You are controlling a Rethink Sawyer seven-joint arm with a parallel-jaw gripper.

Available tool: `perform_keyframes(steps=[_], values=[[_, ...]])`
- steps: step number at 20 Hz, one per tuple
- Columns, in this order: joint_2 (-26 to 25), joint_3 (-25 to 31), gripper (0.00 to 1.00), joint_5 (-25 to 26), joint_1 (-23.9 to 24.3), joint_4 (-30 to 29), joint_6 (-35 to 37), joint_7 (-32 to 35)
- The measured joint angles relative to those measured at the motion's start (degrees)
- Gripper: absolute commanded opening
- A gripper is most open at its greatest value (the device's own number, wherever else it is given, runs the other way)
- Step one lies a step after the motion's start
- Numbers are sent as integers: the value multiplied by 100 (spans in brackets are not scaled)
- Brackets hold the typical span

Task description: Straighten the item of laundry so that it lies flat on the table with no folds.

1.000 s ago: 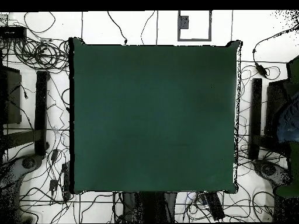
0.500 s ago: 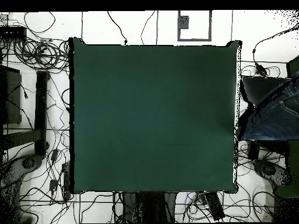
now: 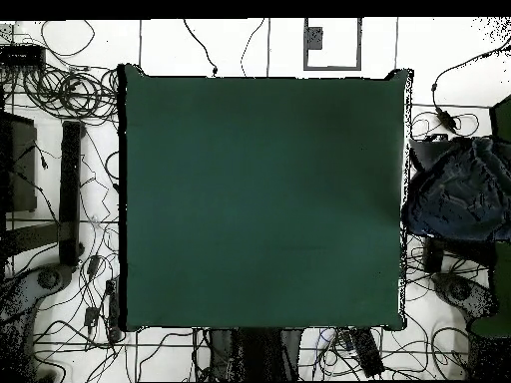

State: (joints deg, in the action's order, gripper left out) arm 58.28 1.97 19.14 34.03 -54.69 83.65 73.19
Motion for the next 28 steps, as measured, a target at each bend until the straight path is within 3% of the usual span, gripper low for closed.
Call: perform_keyframes(steps=[15,28], values=[[365,-673,0,-578,-1076,-1455,-726,1053],[444,-1129,0,-1069,-1968,-2505,-1938,2235]])
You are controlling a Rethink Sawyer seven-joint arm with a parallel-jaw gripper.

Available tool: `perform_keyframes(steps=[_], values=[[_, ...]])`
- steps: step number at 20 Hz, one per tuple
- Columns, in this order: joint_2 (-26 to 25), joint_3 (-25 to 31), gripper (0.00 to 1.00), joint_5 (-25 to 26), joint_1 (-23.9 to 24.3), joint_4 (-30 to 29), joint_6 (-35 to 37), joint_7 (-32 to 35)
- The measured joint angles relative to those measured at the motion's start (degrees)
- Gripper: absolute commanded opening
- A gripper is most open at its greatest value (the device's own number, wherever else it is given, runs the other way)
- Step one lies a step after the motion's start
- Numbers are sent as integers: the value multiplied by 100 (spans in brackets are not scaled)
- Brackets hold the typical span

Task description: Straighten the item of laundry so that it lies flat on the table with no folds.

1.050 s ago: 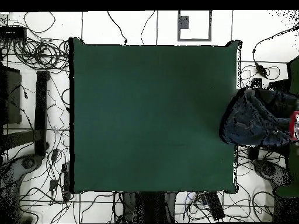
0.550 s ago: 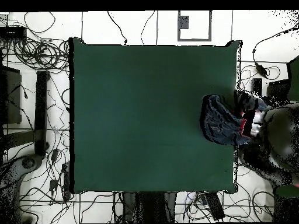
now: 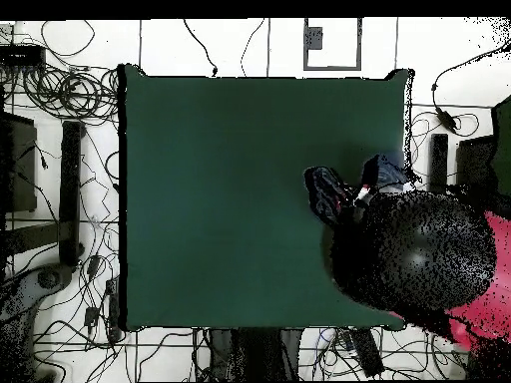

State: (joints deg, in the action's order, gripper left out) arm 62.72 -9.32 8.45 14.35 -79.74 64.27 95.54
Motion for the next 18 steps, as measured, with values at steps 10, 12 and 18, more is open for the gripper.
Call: perform_keyframes(steps=[10,12,18], values=[[-12,-197,0,-306,-535,-565,-604,719],[-13,-213,0,-356,-616,-633,-646,824],[-16,-274,0,-525,-911,-824,-701,1207]])
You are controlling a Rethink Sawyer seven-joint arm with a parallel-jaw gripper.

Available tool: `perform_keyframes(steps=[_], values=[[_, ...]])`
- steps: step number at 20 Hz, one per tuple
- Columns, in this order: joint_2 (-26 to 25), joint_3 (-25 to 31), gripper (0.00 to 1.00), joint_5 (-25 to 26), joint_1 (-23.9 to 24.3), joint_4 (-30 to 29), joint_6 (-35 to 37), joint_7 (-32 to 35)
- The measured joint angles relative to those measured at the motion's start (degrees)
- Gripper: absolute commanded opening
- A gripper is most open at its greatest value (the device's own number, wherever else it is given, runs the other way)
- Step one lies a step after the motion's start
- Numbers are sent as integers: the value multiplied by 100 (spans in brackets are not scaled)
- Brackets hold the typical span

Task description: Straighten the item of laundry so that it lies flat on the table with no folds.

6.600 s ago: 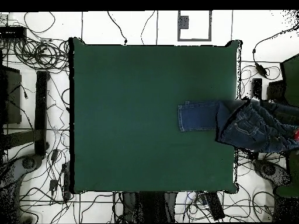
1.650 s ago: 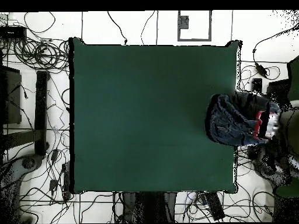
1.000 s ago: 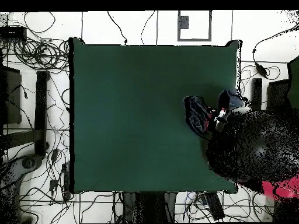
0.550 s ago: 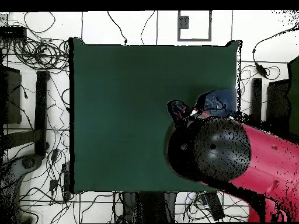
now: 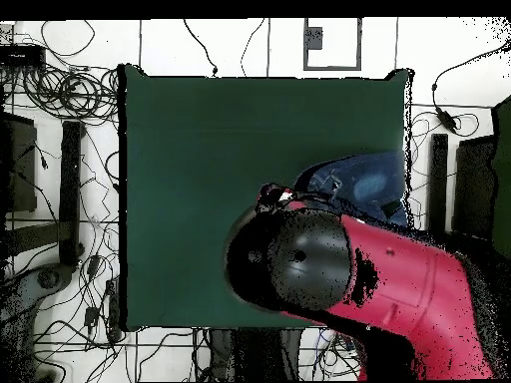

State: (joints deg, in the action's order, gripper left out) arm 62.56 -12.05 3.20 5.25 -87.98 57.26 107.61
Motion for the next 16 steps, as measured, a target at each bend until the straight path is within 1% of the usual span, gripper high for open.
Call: perform_keyframes(steps=[10,16], values=[[-4,-33,0,-401,-481,-273,-95,610],[-10,-77,0,-469,-757,-407,-342,814]])
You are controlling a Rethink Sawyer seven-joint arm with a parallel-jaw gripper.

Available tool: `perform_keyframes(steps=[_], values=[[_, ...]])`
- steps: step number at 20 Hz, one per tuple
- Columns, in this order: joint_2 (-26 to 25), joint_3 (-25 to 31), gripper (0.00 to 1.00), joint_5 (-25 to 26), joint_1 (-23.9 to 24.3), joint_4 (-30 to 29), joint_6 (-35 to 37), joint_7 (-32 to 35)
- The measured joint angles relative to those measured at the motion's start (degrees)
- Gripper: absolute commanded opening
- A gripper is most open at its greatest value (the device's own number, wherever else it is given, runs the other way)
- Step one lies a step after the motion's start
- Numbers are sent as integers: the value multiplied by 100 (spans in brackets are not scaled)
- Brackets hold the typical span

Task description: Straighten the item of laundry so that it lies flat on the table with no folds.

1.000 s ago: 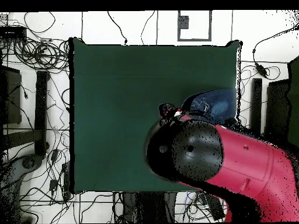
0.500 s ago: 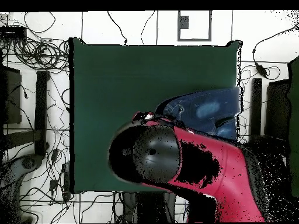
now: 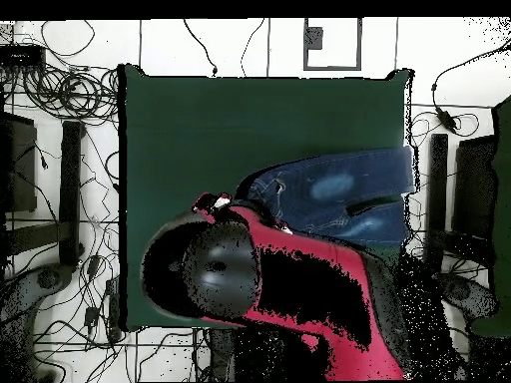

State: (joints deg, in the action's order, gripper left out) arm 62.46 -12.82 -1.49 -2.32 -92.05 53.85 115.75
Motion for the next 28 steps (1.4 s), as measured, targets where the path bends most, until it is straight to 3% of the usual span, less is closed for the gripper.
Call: perform_keyframes(steps=[5,6,28], values=[[-57,-104,0,-1,-258,-54,-128,196],[-139,-158,100,-2,-371,-54,-133,295],[-255,-376,100,-8,-272,-31,-133,361]])
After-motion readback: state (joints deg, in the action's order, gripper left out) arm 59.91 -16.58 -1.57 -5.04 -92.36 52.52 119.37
